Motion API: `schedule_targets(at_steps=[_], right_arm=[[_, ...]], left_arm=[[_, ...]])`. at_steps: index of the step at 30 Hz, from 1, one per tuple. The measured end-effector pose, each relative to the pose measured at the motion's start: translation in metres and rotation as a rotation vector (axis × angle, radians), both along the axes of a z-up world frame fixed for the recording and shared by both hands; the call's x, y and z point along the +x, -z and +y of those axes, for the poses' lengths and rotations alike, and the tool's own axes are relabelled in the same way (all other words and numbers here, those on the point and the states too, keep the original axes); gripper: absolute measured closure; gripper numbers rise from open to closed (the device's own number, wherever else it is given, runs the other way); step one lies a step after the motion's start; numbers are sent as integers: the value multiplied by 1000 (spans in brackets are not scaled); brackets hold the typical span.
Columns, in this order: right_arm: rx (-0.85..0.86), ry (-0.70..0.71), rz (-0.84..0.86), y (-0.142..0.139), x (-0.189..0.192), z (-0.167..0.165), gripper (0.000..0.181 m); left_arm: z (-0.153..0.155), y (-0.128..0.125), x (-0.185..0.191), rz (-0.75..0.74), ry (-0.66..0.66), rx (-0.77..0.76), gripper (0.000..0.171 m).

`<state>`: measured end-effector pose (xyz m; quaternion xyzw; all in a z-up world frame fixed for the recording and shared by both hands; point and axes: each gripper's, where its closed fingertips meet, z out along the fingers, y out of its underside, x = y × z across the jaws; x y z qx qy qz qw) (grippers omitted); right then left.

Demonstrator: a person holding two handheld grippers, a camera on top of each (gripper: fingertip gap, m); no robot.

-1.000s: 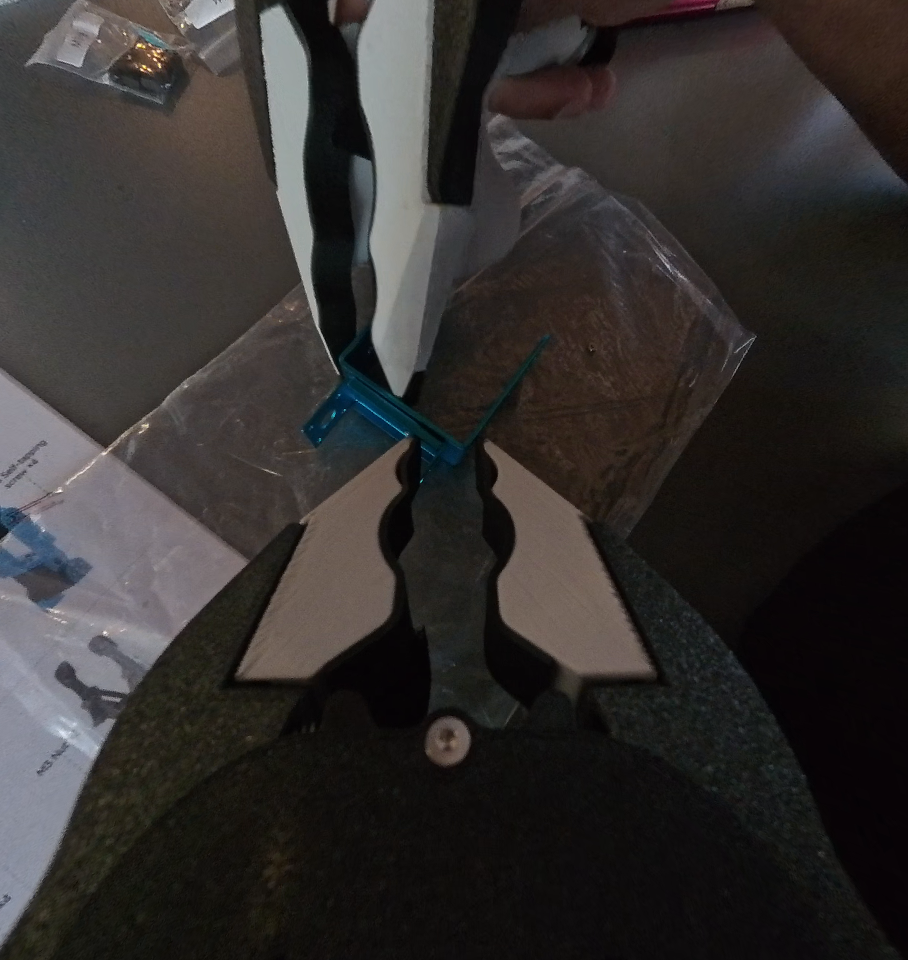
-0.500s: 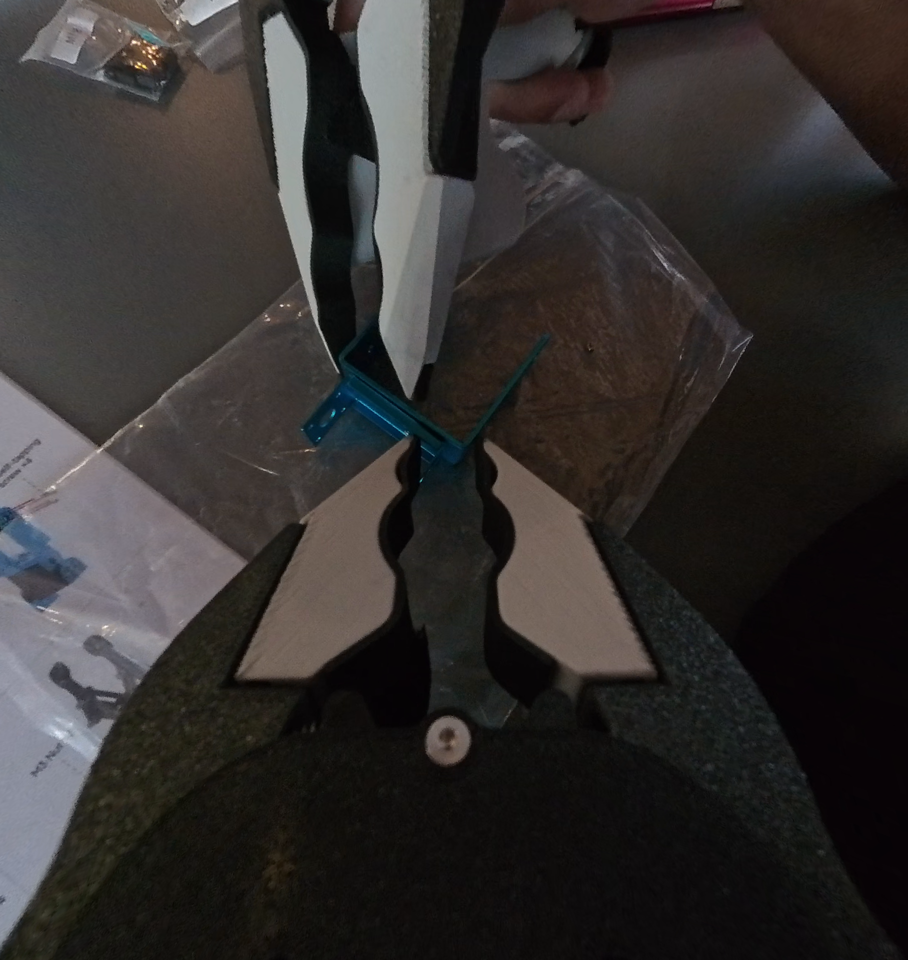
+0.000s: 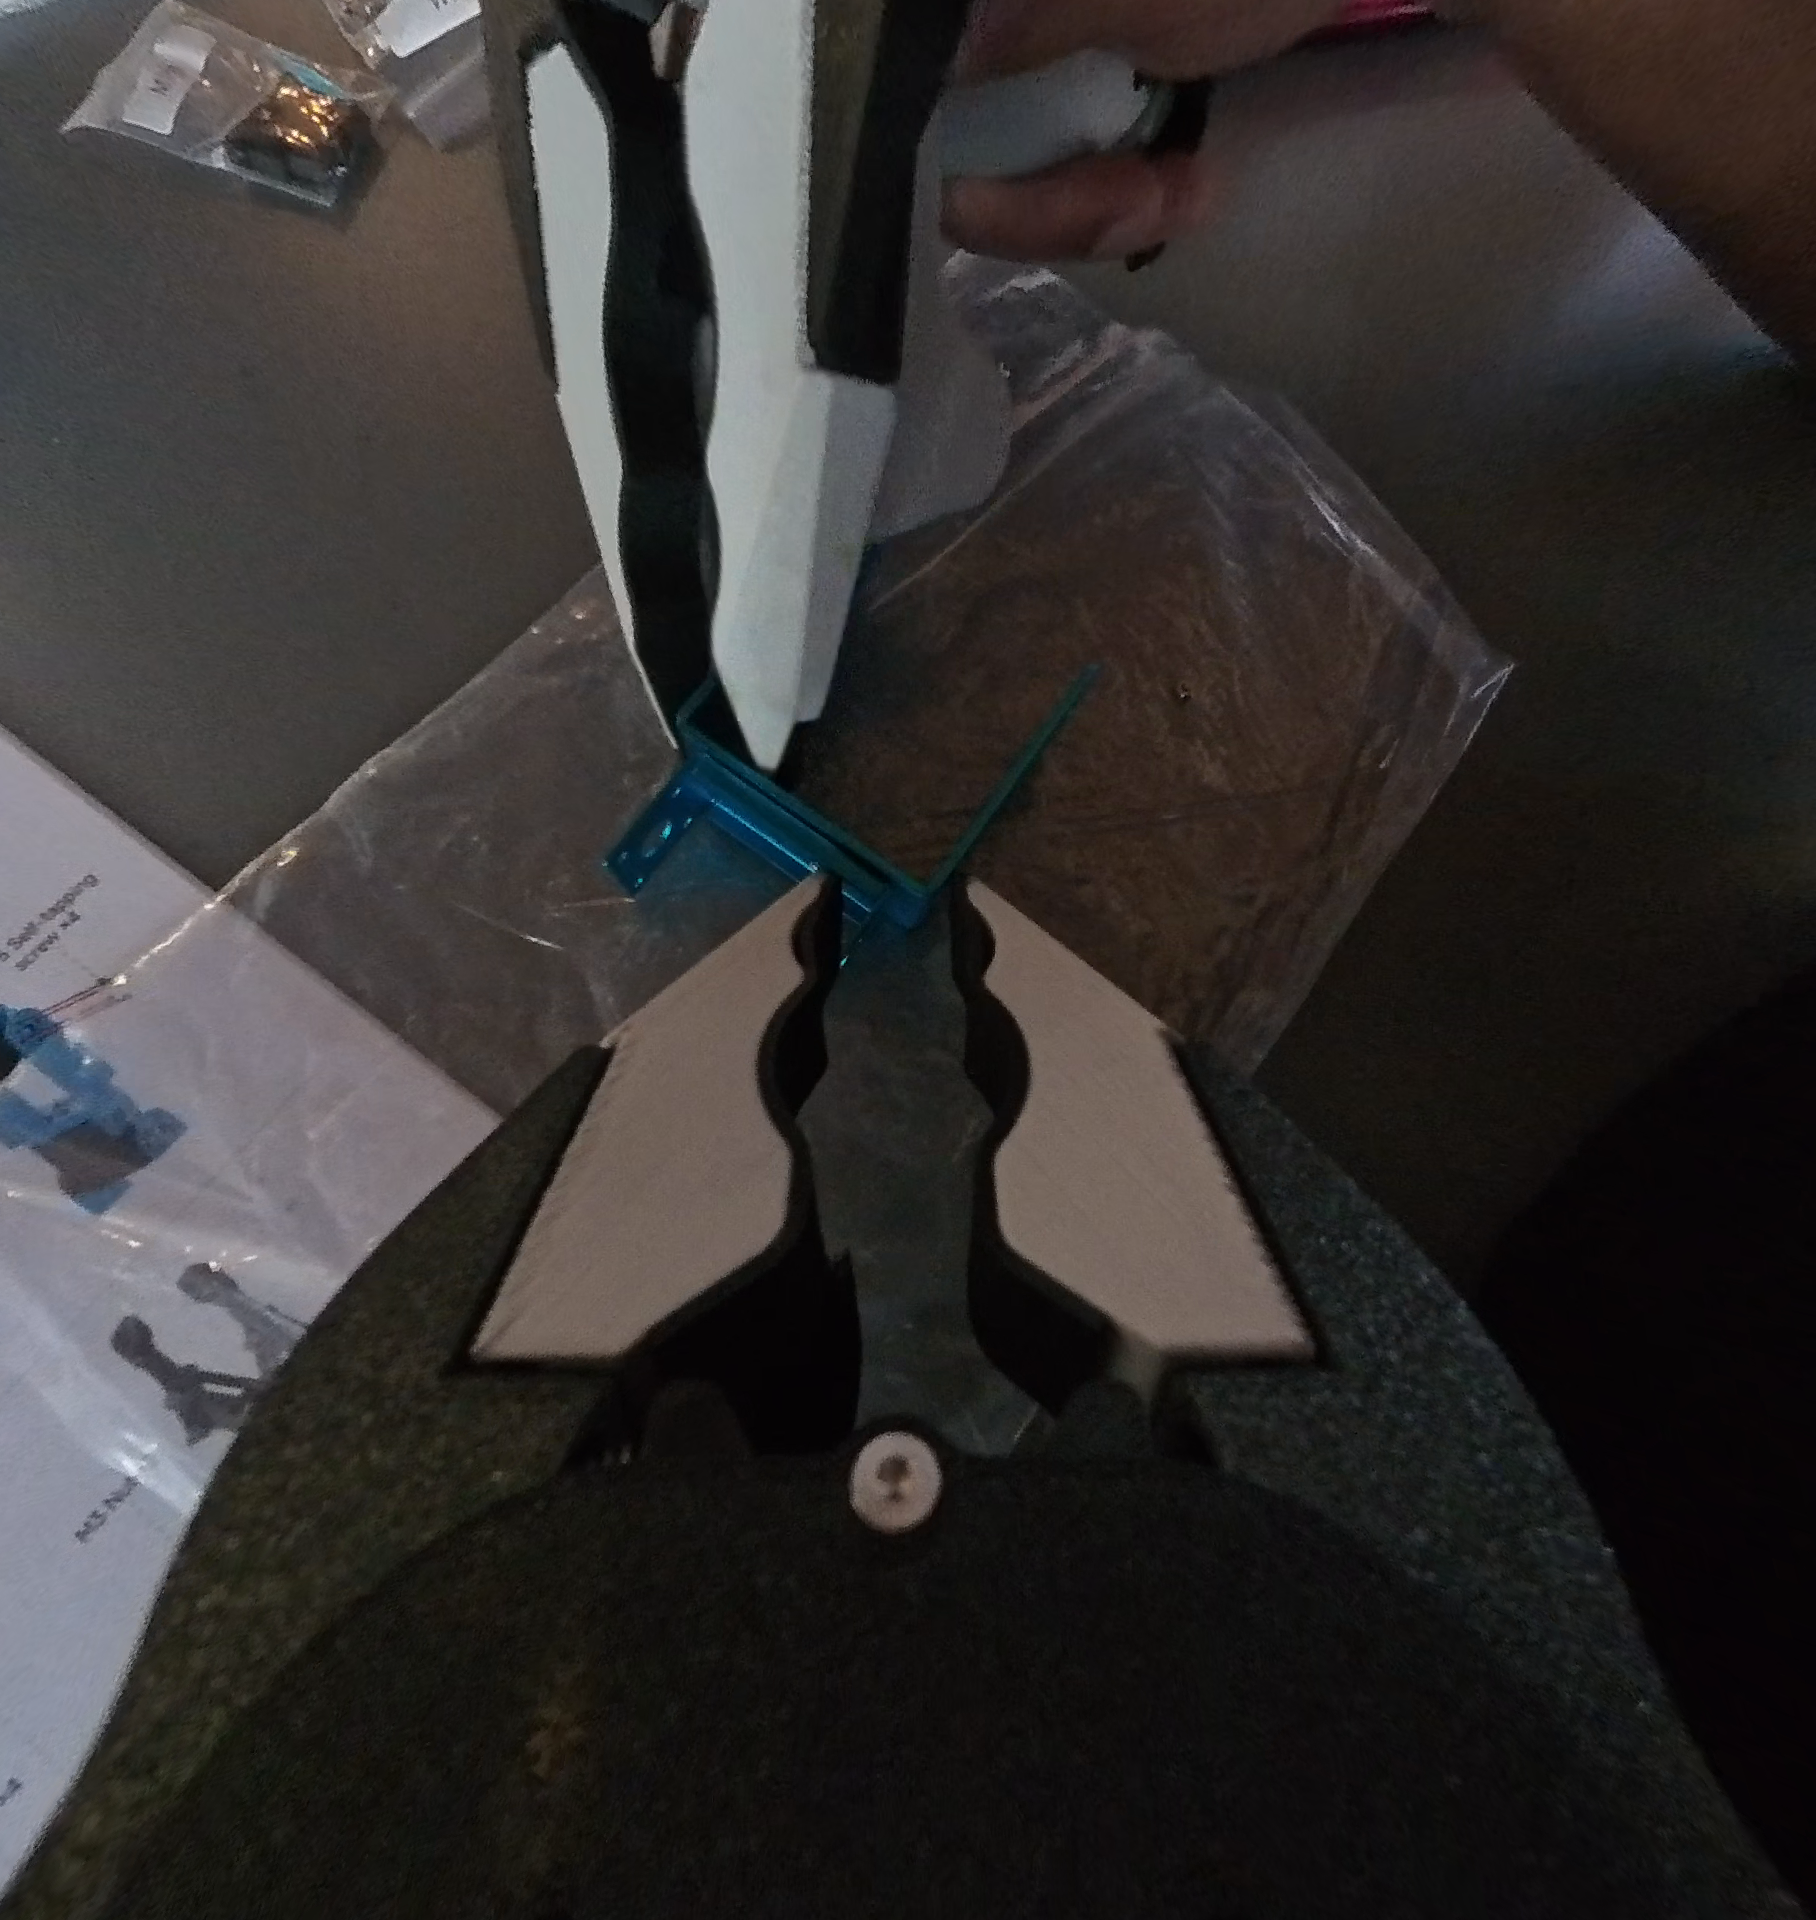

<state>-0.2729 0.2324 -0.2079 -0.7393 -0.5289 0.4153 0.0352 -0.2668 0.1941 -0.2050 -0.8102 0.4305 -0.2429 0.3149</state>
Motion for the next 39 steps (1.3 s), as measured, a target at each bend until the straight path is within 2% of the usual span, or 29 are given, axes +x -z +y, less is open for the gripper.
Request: schedule_targets(at_steps=[3,5,7,9,11,13,15,17,18,20,22,24,26,28,33,36,39], right_arm=[[-3,16,43,-11,2,5,151],[21,44,109,-30,7,13,150],[34,41,238,-61,13,14,143],[39,30,402,-93,19,10,134],[154,40,517,-105,21,11,143],[295,1,535,-94,21,11,142],[301,5,494,-83,20,11,144],[268,-7,443,-71,19,9,125],[257,-4,396,-62,20,11,129],[263,11,320,-46,22,15,119],[274,6,233,-33,25,15,118],[296,-6,162,-27,27,11,119],[321,-26,66,-21,32,9,113],[341,-57,-12,-14,34,4,118],[389,-76,-32,-12,23,5,123],[373,-119,-49,-5,12,-4,122],[382,-139,-49,-2,3,-9,127]], left_arm=[[2,0,-1,3,-7,11,152],[3,-3,-2,3,-5,31,140],[3,-7,-6,7,1,42,123],[-2,-18,-10,-15,36,50,116],[-5,-32,-17,-52,105,73,113],[2,-43,-30,-59,180,129,111],[12,-52,-41,-34,270,198,106],[23,-59,-44,-40,376,287,106],[27,-57,-45,-31,428,310,105],[35,-46,-43,-5,504,312,102],[35,-30,-42,20,583,260,98],[35,-16,-39,32,621,216,97],[31,-10,-34,16,644,182,97],[27,-5,-29,2,666,166,97],[28,8,-19,28,683,144,99],[28,7,-18,40,710,172,120],[26,5,-15,27,716,168,125]])
